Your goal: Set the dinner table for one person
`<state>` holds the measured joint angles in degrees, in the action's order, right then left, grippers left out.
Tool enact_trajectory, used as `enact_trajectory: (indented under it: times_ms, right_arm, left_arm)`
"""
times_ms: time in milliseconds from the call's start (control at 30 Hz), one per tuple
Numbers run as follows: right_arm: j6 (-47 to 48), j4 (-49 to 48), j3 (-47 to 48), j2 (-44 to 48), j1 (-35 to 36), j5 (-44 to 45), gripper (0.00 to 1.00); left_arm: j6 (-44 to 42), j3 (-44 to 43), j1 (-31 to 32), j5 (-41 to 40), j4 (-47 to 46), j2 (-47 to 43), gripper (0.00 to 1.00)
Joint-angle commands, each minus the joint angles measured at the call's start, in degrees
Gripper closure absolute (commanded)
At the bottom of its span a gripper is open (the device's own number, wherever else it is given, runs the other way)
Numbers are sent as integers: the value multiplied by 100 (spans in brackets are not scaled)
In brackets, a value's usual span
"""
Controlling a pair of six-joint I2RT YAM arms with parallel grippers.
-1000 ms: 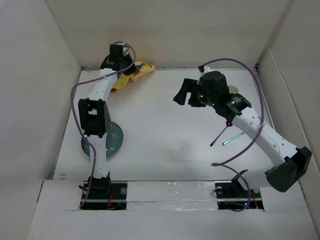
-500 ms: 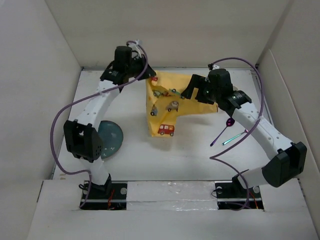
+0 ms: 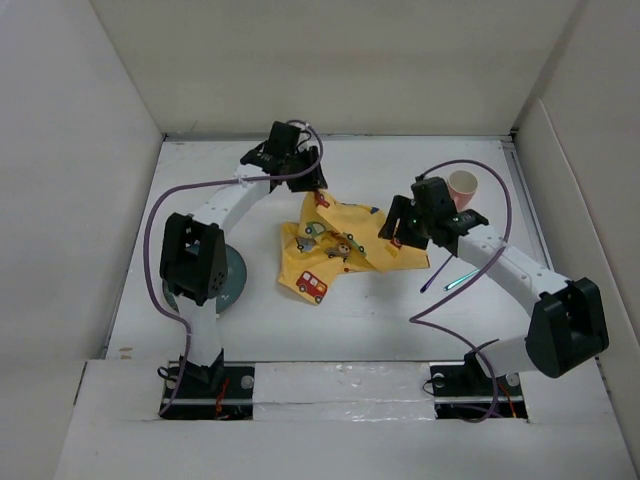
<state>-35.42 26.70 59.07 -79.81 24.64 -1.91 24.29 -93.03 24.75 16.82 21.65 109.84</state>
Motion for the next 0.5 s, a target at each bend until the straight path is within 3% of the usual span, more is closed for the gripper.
enact_trajectory:
  times_ms: [0,33,67,167,233,333,400,467]
  right_arm:
    - [-97,-305,-44,115,-30,60,35]
    - [-105,-306,-71,115,-30,59,49]
    - [-123,-323,-123,106,-30,51,51]
    - [-202,-393,-290,80,-30,-63,44]
    - [-299,-429,-387,62,22,-46,34]
    - [-395,-446,-580,53,76,33,31]
    - [-439,-455,-677,1,76,112,31]
    - [-457,-420,-669,-139,76,165,31]
  left_arm:
    - [-178,-899,-93,-381,-65,2,65]
    - [-232,-1031,-93,-494,5,-15,59]
    - [-276,-989,-93,-574,102,-85,48]
    - [-355,-235,-93,-1022,-54,-682,34]
    - [-320,623,-93,-1485,-178,-1365,34]
    - [-224,1766,-41,-1899,-398,-2270,45]
    - [-153,2200,169,-1937,-320,-2580,64]
    - [-22,2745,406,-1875,-22,-2845,74]
